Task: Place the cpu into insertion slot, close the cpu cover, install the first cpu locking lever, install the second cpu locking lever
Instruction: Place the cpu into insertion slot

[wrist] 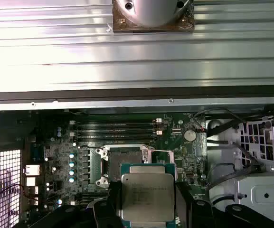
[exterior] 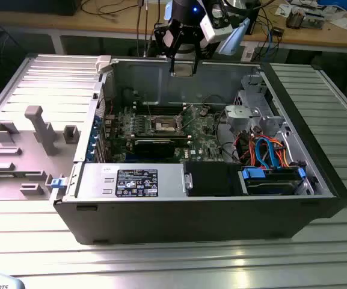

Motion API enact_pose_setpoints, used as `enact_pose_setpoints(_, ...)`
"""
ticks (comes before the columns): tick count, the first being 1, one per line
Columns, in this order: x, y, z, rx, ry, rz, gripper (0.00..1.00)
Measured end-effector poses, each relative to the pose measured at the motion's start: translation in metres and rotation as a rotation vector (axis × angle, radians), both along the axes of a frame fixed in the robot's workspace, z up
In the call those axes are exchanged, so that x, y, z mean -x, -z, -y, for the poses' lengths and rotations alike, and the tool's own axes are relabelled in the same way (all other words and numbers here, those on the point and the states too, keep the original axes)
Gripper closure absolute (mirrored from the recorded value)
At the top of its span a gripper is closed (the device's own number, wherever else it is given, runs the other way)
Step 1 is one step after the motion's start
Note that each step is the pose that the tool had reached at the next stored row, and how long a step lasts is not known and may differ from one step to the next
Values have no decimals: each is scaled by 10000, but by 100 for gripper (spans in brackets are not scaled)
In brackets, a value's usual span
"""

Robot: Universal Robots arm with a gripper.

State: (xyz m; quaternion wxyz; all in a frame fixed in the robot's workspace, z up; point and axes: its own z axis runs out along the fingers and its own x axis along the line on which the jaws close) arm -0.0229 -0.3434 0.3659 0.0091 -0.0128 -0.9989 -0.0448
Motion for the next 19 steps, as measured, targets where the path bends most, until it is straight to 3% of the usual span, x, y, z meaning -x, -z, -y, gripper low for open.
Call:
enact_pose_setpoints(11, 0, 0, 0, 0, 29, 0, 46)
enact_pose_setpoints(15, -1, 2, 0, -1, 466, 0, 46)
enact_pose_setpoints(19, 0, 2, 0, 0, 546, 0, 46)
